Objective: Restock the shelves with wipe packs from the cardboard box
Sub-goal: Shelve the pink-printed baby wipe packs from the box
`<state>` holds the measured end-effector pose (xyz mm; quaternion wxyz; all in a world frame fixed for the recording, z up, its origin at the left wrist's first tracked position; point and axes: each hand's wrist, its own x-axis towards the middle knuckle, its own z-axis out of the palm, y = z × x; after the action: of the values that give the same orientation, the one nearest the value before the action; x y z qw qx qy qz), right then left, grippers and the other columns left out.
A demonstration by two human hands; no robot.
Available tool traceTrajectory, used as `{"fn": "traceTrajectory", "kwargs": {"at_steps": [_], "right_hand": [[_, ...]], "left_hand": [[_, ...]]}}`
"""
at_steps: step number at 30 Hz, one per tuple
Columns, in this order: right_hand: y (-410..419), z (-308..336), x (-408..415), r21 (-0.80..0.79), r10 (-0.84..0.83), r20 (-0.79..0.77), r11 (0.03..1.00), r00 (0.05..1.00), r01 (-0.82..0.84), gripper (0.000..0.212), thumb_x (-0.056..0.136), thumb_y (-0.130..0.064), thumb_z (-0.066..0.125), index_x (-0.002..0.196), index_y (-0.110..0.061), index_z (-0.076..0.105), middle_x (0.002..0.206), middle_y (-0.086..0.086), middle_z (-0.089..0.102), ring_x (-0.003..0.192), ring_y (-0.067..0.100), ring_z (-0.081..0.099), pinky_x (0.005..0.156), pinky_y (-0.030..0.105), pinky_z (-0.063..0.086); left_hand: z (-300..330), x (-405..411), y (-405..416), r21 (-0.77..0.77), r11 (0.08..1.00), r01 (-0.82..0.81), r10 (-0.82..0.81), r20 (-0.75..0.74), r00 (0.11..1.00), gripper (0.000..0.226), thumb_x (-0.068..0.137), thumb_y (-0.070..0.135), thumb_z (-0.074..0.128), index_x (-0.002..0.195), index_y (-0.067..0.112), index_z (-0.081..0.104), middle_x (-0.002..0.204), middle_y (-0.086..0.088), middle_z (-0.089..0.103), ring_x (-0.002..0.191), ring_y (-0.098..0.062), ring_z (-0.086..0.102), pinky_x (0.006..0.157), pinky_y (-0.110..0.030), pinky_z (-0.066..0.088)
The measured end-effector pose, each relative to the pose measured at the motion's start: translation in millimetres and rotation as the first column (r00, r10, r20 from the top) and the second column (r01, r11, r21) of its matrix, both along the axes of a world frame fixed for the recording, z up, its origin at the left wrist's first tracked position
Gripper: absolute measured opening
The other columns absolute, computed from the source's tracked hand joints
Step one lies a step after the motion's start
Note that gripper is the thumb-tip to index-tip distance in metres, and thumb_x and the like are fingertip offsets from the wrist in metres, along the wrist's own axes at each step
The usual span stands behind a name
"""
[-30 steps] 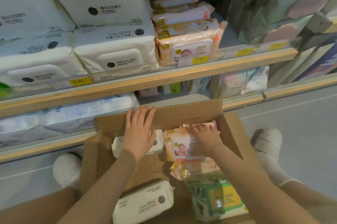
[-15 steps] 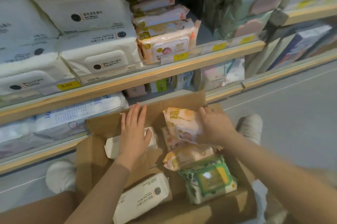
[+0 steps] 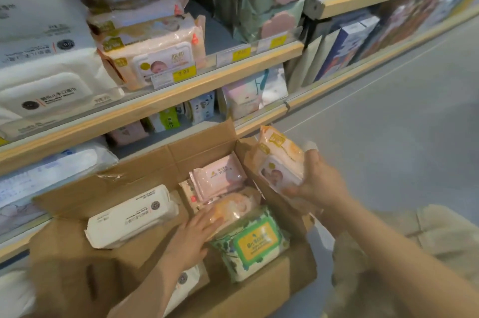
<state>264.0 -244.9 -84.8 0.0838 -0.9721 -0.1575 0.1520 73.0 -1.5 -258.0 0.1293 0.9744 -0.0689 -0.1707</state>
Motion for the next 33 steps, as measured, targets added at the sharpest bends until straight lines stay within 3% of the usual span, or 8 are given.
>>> {"fn": "traceTrajectory", "kwargs": {"at_steps": [2,6,12,14,17,22,26,33], "right_hand": [[-1.6,-7.5,-0.2,0.019,-0.027,-0.008,0.999,1.000,0.027,0.076,0.061,-0.057,0.076,0.109,-0.020,0.028,0.096,-0.003,0.043,0.080,0.020,0.043,0.063,0.031,0.037],[3.9,-13.1,7.4,0.046,-0.035,-0.002,0.998,0.999,0.035,0.075,0.058,-0.057,0.077,0.105,-0.025,0.028,0.096,-0.003,0.049,0.081,0.018,0.050,0.064,0.034,0.047],[20.4,-18.3,15.4,0.034,-0.053,0.033,0.998,0.998,0.052,0.075,0.055,-0.059,0.077,0.105,-0.025,0.033,0.095,-0.005,0.048,0.083,0.015,0.050,0.069,0.036,0.052],[20.9,-19.1,17.0,0.030,-0.053,0.027,0.998,0.998,0.053,0.073,0.056,-0.058,0.078,0.103,-0.025,0.032,0.094,-0.005,0.047,0.082,0.015,0.049,0.066,0.032,0.049],[19.0,-18.5,20.0,0.045,-0.053,0.005,0.998,0.999,0.052,0.072,0.056,-0.055,0.079,0.102,-0.024,0.032,0.093,-0.004,0.048,0.081,0.016,0.050,0.062,0.031,0.045],[20.4,-5.1,24.1,0.091,-0.057,-0.026,0.994,0.998,0.059,0.075,0.056,-0.051,0.082,0.109,-0.025,0.035,0.100,-0.002,0.054,0.087,0.017,0.053,0.071,0.038,0.053],[30.3,27.6,23.6,0.091,0.003,0.036,0.996,0.999,-0.006,0.079,0.054,-0.052,0.083,0.110,-0.026,0.034,0.101,-0.002,0.057,0.085,0.017,0.055,0.071,0.039,0.055],[65.1,106.7,16.7,0.133,0.074,0.198,0.986,0.977,-0.102,0.075,0.052,-0.054,0.083,0.100,-0.027,0.033,0.092,-0.004,0.052,0.080,0.017,0.051,0.062,0.034,0.049]], "left_hand": [[-6.2,-0.9,1.9,-0.020,1.000,-0.022,0.021,-0.030,0.999,0.116,0.066,0.034,0.077,0.144,0.045,-0.009,0.157,0.006,0.003,0.143,-0.018,0.003,0.098,-0.051,0.041],[-9.3,9.8,-0.5,-0.041,0.995,-0.086,0.083,-0.069,0.994,0.120,0.048,0.022,0.086,0.146,0.036,0.020,0.154,0.004,0.021,0.139,-0.022,0.024,0.085,-0.048,0.053],[-13.9,30.8,-3.5,-0.127,0.978,-0.164,0.163,-0.019,0.986,0.088,0.073,0.028,0.077,0.144,0.037,0.026,0.153,-0.003,0.028,0.130,-0.039,0.039,0.090,-0.047,0.050],[-8.3,33.2,-3.6,-0.150,0.975,-0.162,0.162,-0.015,0.987,0.081,0.076,0.026,0.075,0.143,0.036,0.030,0.150,-0.004,0.033,0.120,-0.037,0.048,0.092,-0.045,0.048],[6.0,42.7,0.4,-0.170,0.976,-0.135,0.140,0.019,0.990,0.062,0.090,0.026,0.057,0.144,0.038,0.028,0.151,0.002,0.027,0.122,-0.030,0.038,0.104,-0.040,0.036],[55.7,50.6,23.9,-0.175,0.980,-0.095,0.101,0.024,0.995,0.053,0.093,0.025,0.053,0.139,0.043,0.035,0.149,0.005,0.030,0.114,-0.024,0.033,0.101,-0.036,0.034],[117.3,39.2,53.2,-0.113,0.986,-0.125,0.133,0.064,0.989,0.053,0.093,0.023,0.052,0.141,0.038,0.035,0.149,0.006,0.029,0.103,-0.014,0.026,0.094,-0.020,0.021],[217.4,7.5,92.2,0.021,0.959,-0.283,0.273,0.200,0.941,0.050,0.095,0.031,0.048,0.140,0.044,0.032,0.150,0.009,0.029,0.104,-0.018,0.031,0.096,-0.033,0.030]]}}
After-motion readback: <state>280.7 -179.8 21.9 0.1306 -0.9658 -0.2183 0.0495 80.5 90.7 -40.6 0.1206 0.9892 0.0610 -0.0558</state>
